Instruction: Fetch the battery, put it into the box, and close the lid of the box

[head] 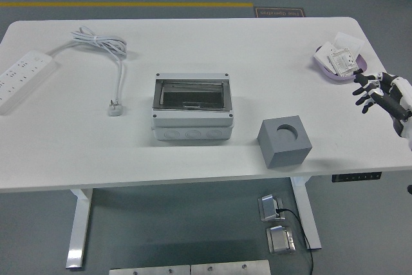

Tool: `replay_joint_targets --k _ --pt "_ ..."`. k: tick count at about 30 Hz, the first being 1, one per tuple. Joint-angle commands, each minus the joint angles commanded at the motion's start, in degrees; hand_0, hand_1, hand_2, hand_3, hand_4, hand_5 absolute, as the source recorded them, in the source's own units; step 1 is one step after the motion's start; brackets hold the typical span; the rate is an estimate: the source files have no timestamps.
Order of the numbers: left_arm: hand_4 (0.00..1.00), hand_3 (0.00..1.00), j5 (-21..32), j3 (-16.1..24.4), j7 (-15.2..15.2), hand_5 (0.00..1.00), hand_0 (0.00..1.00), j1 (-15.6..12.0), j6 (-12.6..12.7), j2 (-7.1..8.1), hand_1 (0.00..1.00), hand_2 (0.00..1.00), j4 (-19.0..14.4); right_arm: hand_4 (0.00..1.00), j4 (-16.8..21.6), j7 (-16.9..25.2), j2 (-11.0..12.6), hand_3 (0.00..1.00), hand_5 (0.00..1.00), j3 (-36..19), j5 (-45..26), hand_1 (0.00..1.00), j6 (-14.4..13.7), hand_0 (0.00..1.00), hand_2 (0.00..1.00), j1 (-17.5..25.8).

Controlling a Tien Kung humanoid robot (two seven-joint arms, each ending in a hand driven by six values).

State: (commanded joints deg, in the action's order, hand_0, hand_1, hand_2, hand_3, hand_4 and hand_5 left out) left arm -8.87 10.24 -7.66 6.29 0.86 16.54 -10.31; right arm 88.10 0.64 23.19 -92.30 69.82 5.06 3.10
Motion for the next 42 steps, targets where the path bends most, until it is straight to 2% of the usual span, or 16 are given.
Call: replay_joint_targets --k 1,2,5,9,13,14,19,20,25,26,31,32,37,38,42 --pt "0.637 0.609 0.3 -0.3 0.1 0.144 0.625 0.0 0.0 -0.02 0.677 0.61 0.0 0.833 0.2 -0.4 -0.1 0.456 0.596 0.2 1.1 0.318 -0.2 0.251 0.399 -0.1" --pt "0.637 0.609 0.5 -0.5 0.1 0.145 0.625 0.0 0.0 -0.04 0.677 0.609 0.0 0.84 0.4 -0.8 -0.2 0.478 0.612 0.4 2.2 0.358 -0.4 0.309 0.433 -0.2" --pt "0.637 0.609 0.5 -0.5 0.1 0.145 0.625 0.0 0.0 -0.12 0.677 0.609 0.0 0.84 -0.1 -0.2 -0.6 0.478 0.612 1.7 6.1 0.358 -2.1 0.309 0.433 -0.6" --pt "0.637 0.609 -0.5 0.4 -0.2 0.145 0.624 -0.2 0.0 -0.16 0.677 0.609 0.0 0.838 -2.4 4.5 -1.6 0.503 0.6 4.5 5.3 0.378 -6.2 0.341 0.463 -1.9" --pt "0.637 0.609 -0.9 0.8 -0.2 0.145 0.624 -0.3 0.0 -0.19 0.677 0.609 0.0 0.838 -6.0 11.8 -4.3 0.503 0.6 8.6 0.3 0.378 -11.9 0.341 0.463 -4.9" --pt "0.638 0.609 -0.8 0.6 -0.2 0.146 0.625 -0.3 0.0 -0.19 0.677 0.609 0.0 0.829 -6.7 13.5 -4.9 0.646 0.614 9.4 -0.8 0.645 -13.1 0.649 0.688 -5.5" --pt "0.638 0.609 0.4 -0.7 0.1 0.146 0.625 -0.1 0.0 -0.25 0.677 0.609 0.0 0.829 -9.8 22.1 -7.4 0.646 0.614 13.2 -7.0 0.645 -18.4 0.649 0.688 -7.9" --pt "0.638 0.61 0.5 -0.8 0.2 0.147 0.625 -0.1 0.0 -0.25 0.677 0.609 0.0 0.828 -10.0 23.4 -7.6 0.751 0.594 13.8 -8.0 0.716 -18.7 0.735 0.755 -7.9" --pt "0.638 0.61 -0.2 0.0 -0.1 0.147 0.625 -0.4 0.0 -0.15 0.677 0.609 0.0 0.828 -10.2 28.9 -7.4 0.751 0.594 15.6 -11.0 0.716 -18.1 0.735 0.755 -7.5" --pt "0.639 0.609 -0.3 0.1 -0.1 0.148 0.625 -0.5 0.0 -0.1 0.677 0.609 0.0 0.846 -10.1 29.5 -7.2 0.797 0.544 15.9 -11.2 0.695 -17.9 0.711 0.744 -7.3" --pt "0.639 0.609 -1.3 1.3 -0.4 0.148 0.625 -0.6 0.0 0.07 0.677 0.609 0.0 0.846 -9.9 29.8 -6.7 0.797 0.544 16.8 -11.3 0.695 -17.2 0.711 0.744 -6.9" --pt "0.638 0.61 -1.3 1.3 -0.3 0.149 0.625 -0.6 0.0 0.07 0.677 0.609 0.0 0.85 -10.0 29.6 -6.7 0.793 0.408 16.8 -11.2 0.652 -17.1 0.645 0.687 -6.9" --pt "0.638 0.61 -1.2 1.3 -0.3 0.149 0.625 -0.6 0.0 0.04 0.677 0.609 0.0 0.85 -10.2 28.8 -7.1 0.793 0.408 16.9 -10.5 0.652 -16.6 0.645 0.687 -7.0" --pt "0.637 0.609 -1.2 1.4 -0.3 0.15 0.625 -0.6 0.0 0.04 0.677 0.609 0.0 0.662 -10.2 28.7 -7.1 0.734 0.306 16.9 -10.4 0.56 -16.5 0.539 0.575 -7.0" --pt "0.637 0.609 -1.7 1.9 -0.4 0.15 0.625 -0.8 0.0 0.1 0.677 0.609 0.0 0.662 -10.1 28.4 -6.7 0.734 0.306 16.7 -10.0 0.56 -16.4 0.539 0.575 -6.8"
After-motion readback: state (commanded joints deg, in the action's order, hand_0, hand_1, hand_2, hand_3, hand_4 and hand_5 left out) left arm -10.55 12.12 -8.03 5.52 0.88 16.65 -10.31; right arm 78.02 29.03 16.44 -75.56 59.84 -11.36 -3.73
